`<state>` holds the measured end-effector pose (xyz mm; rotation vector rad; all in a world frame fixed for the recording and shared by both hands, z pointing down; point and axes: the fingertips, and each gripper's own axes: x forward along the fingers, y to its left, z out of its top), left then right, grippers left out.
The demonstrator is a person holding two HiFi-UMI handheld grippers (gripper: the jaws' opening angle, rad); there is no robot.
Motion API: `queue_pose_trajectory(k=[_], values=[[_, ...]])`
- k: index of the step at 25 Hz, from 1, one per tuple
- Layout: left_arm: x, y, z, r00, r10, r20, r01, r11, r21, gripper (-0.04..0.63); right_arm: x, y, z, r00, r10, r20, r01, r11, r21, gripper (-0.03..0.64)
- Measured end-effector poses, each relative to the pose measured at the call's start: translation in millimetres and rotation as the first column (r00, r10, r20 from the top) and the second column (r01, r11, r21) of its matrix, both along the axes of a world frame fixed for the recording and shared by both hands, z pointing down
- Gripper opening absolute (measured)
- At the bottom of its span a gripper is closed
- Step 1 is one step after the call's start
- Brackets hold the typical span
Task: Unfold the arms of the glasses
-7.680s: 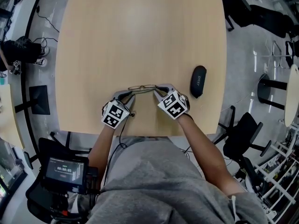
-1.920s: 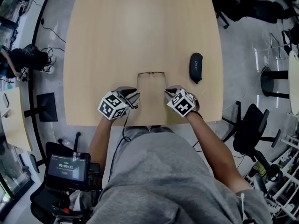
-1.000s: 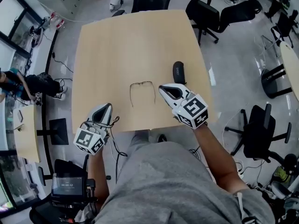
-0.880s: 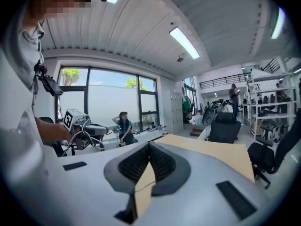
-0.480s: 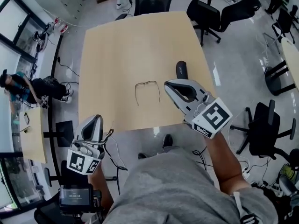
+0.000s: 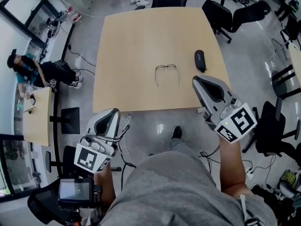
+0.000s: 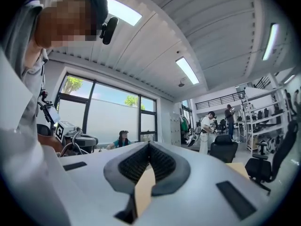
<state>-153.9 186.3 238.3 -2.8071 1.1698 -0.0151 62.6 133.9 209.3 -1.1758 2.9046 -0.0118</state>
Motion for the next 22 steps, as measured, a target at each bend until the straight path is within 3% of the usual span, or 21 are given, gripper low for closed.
queue_pose_trajectory(k=[6, 11, 22], values=[[-25.0, 63.2, -8.7, 0.999, 0.042, 0.017, -0.042, 0.999, 0.031, 0.006, -22.7, 80.0, -10.8, 0.999, 0.047, -0.018, -0.047, 0.999, 0.027, 0.008], [-72.6, 140.4, -15.9, 0.999, 0.037, -0.036, -0.035, 0.998, 0.059, 0.006, -71.8, 165.0, -13.9, 0.997, 0.047, -0.056, -0.044, 0.998, 0.051, 0.008], [-76.4, 150.8, -24.0, 0.994, 0.034, -0.103, -0.026, 0.997, 0.076, 0.006, -82.9, 184.5, -14.2, 0.994, 0.025, -0.109, -0.022, 0.999, 0.025, 0.008]])
